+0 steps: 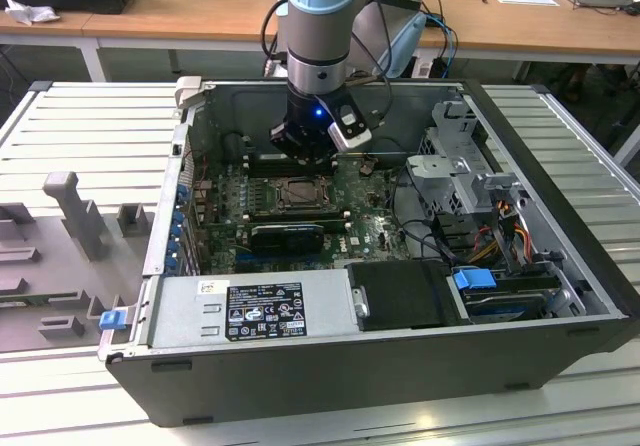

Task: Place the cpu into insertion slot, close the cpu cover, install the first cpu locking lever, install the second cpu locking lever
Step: 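Install the first cpu locking lever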

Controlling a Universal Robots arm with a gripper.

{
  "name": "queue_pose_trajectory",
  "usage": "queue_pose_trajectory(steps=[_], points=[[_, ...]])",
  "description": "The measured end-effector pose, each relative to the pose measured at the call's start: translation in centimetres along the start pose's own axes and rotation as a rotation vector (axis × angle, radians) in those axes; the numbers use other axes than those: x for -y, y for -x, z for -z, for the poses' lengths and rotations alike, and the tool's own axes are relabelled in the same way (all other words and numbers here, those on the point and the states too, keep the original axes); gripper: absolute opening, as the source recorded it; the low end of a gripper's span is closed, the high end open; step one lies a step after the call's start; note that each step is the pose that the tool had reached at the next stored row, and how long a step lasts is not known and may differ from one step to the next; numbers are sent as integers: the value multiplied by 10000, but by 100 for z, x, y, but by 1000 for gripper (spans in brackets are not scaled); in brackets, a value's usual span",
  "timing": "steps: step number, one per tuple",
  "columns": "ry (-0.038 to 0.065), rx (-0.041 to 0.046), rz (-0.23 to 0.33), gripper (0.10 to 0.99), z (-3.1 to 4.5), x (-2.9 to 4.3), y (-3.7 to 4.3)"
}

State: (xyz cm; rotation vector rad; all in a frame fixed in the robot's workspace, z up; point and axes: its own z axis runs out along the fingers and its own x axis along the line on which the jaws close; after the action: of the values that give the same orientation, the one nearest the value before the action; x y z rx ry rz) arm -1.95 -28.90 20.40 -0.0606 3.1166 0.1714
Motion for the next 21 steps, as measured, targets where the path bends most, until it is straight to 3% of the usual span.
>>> queue_pose_trajectory(steps=[3,13,18,20,21], points=[[-75,-4,2,106,1,0,0],[-88,-5,0,106,-32,5,-1],[20,2,-2,106,-33,4,0],[20,2,0,106,-2,1,1],[16,0,0,106,54,-5,2]])
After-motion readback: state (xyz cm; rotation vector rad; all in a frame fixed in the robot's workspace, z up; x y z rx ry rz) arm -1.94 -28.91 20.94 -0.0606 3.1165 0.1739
